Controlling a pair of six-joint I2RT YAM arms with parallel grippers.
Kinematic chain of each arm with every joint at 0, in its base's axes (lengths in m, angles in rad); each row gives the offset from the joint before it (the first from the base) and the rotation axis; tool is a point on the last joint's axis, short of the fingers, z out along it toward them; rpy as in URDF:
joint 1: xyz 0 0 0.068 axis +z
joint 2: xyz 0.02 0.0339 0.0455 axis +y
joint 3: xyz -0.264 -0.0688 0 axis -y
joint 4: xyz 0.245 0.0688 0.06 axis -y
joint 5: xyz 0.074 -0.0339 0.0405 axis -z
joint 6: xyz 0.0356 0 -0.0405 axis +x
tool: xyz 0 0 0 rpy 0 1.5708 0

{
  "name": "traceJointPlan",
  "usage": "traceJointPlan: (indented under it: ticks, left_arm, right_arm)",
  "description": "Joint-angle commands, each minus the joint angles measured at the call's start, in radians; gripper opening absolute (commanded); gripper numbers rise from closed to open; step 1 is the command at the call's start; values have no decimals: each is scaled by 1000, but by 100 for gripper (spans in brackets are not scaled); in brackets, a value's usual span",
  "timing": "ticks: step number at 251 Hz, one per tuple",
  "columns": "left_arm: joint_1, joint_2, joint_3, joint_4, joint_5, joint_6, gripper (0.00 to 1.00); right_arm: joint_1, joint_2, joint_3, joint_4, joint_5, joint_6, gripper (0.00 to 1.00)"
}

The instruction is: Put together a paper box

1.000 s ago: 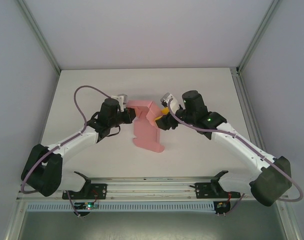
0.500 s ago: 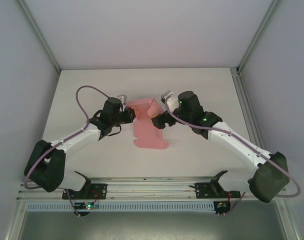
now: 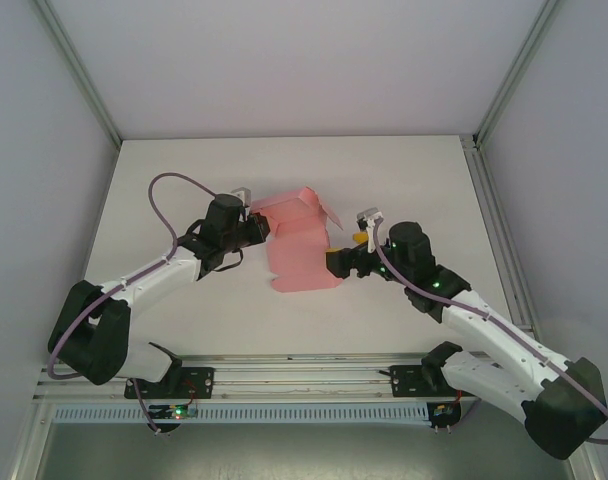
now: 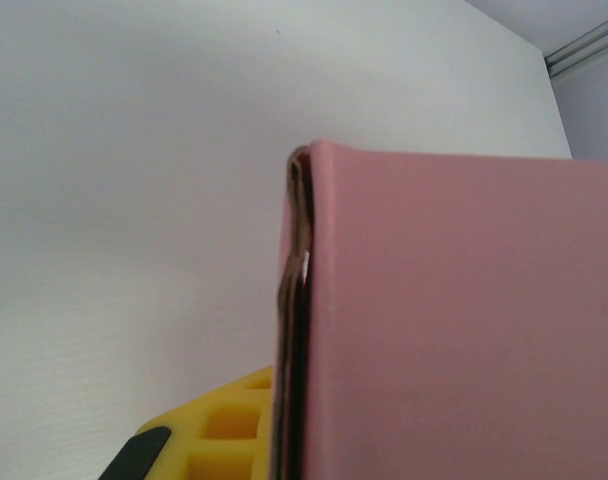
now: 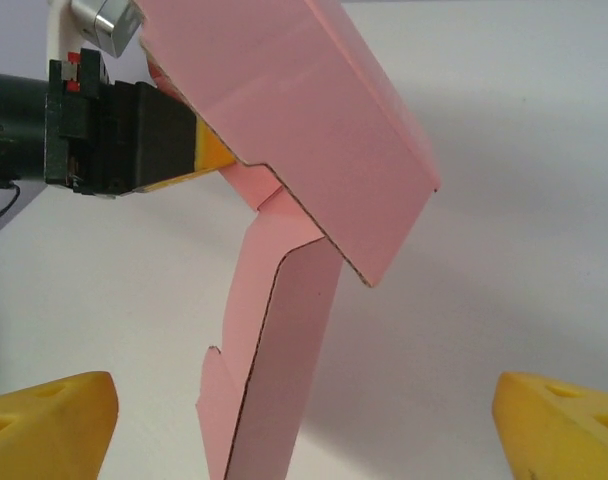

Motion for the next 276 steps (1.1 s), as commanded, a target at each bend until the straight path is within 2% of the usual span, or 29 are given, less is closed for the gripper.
traceJointPlan:
  ticks: [1, 11, 36, 63, 74, 95, 111, 141, 173, 198, 248, 276]
  left_arm:
    - [7, -36, 6, 76, 36, -29, 0]
    - [5, -41, 3, 82, 43, -35, 0]
    - [5, -57, 3, 83, 53, -37, 0]
    - [6, -64, 6, 92, 61, -36, 0]
    - [7, -68, -1, 110, 74, -36, 0]
    - [9, -80, -14, 139, 94, -35, 0]
    - [10, -82, -18, 142, 99, -30, 0]
    - [14, -93, -53, 226, 145, -17, 0]
    - [14, -103, -82, 328, 212, -4, 0]
    - [15, -106, -87, 376, 240, 3, 0]
    - [15, -109, -85, 440, 298, 9, 0]
    - [15, -113, -68, 390, 281, 34, 0]
  right_arm:
    - [-2, 2, -40, 119, 22, 101, 85]
    - [-15, -2, -63, 143, 34, 116, 77]
    - [-61, 3, -107, 230, -63, 154, 71]
    - [-65, 24, -116, 246, -90, 173, 62]
    - [-71, 31, -115, 241, -88, 175, 54]
    - [-97, 34, -130, 267, -108, 201, 32]
    - [-126, 33, -153, 333, -172, 239, 21]
    - [-173, 43, -188, 450, -318, 325, 9]
    - [-212, 79, -200, 495, -448, 423, 0]
    - [-237, 104, -203, 529, -530, 478, 0]
    - [-257, 101, -171, 491, -629, 438, 0]
    - [-260, 59, -111, 294, -579, 327, 15]
